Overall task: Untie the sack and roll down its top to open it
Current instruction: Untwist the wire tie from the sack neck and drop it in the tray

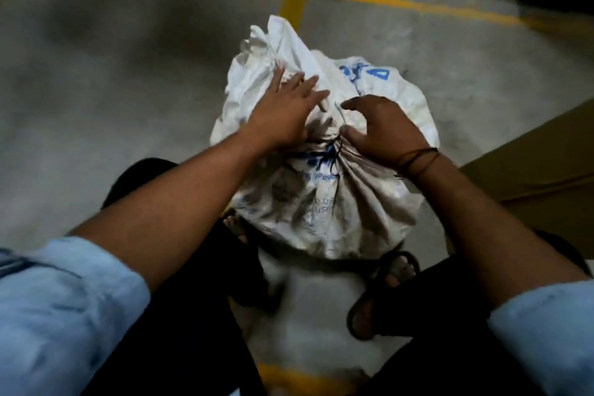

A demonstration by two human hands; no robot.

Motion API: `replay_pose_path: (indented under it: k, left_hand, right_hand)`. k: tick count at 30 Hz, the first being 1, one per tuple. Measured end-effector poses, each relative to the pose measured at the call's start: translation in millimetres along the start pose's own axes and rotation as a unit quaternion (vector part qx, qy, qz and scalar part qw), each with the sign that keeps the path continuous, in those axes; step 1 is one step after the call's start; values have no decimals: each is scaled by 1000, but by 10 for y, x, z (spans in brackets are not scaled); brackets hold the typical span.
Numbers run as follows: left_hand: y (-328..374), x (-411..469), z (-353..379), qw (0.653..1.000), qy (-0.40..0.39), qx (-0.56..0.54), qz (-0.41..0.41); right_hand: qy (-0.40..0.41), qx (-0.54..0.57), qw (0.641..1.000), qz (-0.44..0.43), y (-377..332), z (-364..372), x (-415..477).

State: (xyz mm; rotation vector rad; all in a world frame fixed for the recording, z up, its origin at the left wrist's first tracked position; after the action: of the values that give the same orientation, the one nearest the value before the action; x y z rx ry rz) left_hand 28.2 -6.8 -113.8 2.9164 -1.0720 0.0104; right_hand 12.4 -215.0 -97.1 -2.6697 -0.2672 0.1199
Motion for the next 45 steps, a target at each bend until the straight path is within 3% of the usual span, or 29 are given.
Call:
replay_pose_path:
  k: [5,15,23,32,35,37,40,42,45]
  left_hand:
    - [441,-322,-196,997,67,-25,-29]
    - [630,-481,-305,985,62,-118,-108]
    - [498,-378,-162,967,10,-201,-155]
    - [385,-225,9,961,-66,-196,-185]
    - [410,-120,7,965,-62,-155,-202]
    - [429,-64,-14,980,-43,-91,-169]
    - [430,-42,-69,996,-14,-20,-86]
    - [347,-60,-133,998,-9,3,-59]
    - [114,-55,-185,999,3,-23,-29]
  right_hand:
    - [18,-20,999,43,-72,-120,-420]
    - [24,-40,996,79,88,-224,-780]
    - [3,-49,997,64,101,-99,-545]
    - [-16,-78,996,35,58,57,-185]
    - [-43,-63,997,-1,12,131,-21]
    - [-39,-56,996,-59,-10,180,100]
    - [91,-101,976,-171,-156,176,231]
    - [206,-108,940,-252,-290,141,251]
    - [217,-149,910,-320,-301,123,270]
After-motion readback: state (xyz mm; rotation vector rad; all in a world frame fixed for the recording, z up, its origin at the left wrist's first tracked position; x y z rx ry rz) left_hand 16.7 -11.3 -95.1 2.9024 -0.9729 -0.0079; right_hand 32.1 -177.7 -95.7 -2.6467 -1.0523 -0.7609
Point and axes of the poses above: each hand's wrist, its own x-axis towards the middle knuckle, its own z-axis out of the palm, y = z × x, the point moved 1 cm from there along x, towards the middle knuckle, and after that the axes turned 14 degrees about z, right-handed, at the moved point
